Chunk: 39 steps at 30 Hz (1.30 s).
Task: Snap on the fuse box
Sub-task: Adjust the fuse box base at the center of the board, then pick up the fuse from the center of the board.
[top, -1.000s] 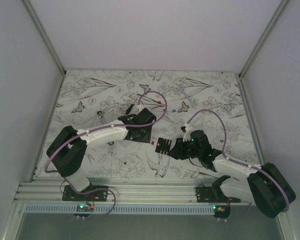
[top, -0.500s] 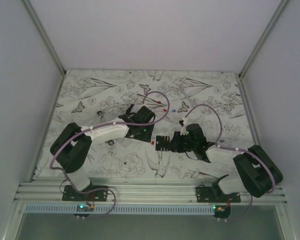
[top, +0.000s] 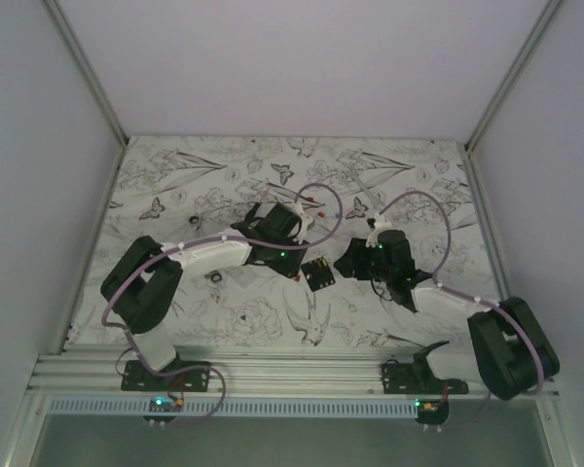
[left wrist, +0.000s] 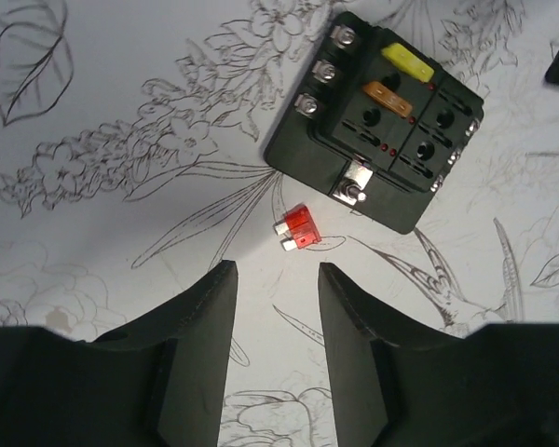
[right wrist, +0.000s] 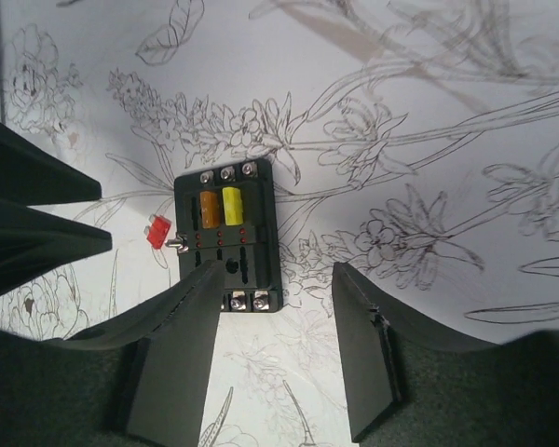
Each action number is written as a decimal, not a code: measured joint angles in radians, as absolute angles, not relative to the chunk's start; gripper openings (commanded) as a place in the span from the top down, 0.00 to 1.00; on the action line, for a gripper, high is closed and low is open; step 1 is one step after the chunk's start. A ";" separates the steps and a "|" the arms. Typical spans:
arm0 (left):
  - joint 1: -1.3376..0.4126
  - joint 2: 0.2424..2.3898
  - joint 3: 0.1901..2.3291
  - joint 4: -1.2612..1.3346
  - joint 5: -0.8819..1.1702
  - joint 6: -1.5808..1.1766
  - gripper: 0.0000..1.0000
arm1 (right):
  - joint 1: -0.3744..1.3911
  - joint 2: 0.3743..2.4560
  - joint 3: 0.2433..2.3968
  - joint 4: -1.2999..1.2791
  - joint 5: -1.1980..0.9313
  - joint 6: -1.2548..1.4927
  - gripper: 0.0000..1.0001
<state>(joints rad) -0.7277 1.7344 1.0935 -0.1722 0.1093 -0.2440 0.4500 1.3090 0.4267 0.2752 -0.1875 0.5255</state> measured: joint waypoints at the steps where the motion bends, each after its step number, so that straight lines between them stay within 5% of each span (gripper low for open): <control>1: -0.730 1.739 1.093 -0.168 0.120 -0.211 0.54 | 0.442 1.285 0.422 0.271 -0.184 0.518 0.38; 5: -0.754 1.769 1.095 -0.153 0.170 -0.072 0.52 | 0.416 1.194 0.395 0.249 -0.165 0.493 0.29; 16: -0.770 1.859 1.148 -0.136 0.239 0.072 0.48 | 0.389 1.138 0.358 0.218 -0.143 0.463 0.27; 39: -0.893 1.775 1.054 -0.162 0.177 -0.156 0.47 | 0.388 1.177 0.357 0.216 -0.142 0.456 0.23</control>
<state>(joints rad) -0.8932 1.7748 1.0538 -0.1616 0.1772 -0.1562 0.3882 1.1770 0.3573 0.2165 -0.1425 0.4561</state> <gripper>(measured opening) 0.519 0.767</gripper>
